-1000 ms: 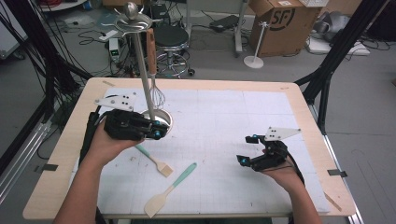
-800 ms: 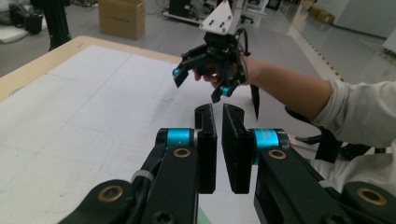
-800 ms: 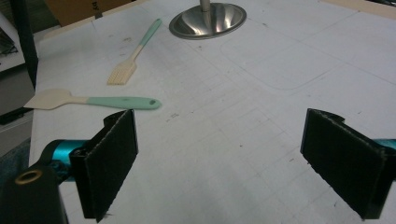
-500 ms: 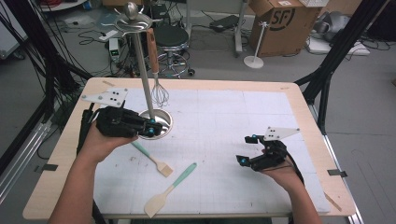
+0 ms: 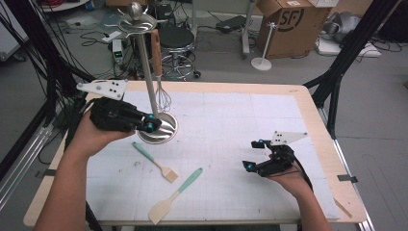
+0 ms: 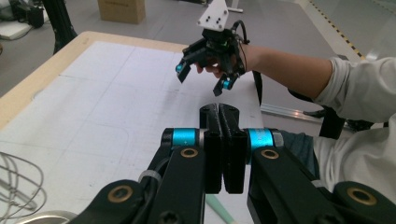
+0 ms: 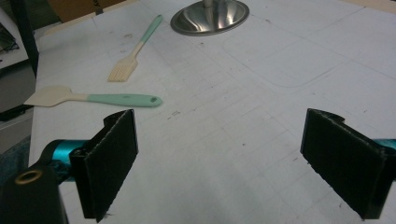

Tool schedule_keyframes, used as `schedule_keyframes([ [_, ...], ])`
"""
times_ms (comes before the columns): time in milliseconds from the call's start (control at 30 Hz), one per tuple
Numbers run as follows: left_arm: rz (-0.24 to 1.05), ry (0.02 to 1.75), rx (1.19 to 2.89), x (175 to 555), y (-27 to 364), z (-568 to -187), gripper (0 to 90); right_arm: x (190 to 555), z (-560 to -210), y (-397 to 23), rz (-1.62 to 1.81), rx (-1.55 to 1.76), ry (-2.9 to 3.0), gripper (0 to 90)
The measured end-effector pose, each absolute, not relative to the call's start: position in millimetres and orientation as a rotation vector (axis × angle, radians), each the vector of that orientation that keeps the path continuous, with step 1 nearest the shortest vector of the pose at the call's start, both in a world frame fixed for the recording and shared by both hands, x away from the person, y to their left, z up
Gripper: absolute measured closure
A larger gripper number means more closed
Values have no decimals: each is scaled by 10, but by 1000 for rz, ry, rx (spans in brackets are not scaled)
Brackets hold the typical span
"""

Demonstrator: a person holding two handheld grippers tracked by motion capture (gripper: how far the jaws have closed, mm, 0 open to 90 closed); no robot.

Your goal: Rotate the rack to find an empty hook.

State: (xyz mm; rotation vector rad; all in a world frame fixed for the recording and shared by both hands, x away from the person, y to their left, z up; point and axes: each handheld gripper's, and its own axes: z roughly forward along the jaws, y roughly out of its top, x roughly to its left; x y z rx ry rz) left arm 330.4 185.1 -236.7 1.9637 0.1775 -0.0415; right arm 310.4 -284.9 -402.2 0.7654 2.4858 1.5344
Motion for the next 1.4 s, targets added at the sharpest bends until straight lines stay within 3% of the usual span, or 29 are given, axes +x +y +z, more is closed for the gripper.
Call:
schedule_keyframes([
  [367, -38, 161, 1954, 3534, 1900, -2009, 888, 3116, -4037, -2833, 1531, 774, 2496, 110],
  [733, 66, 230, 1935, 3746, 1965, -1742, 888, 3114, -4037, -2842, 1531, 773, 2499, 110],
  [1400, 178, 292, 1879, 3842, 2120, -1337, 896, 3120, -4038, -2851, 1531, 780, 2499, 110],
])
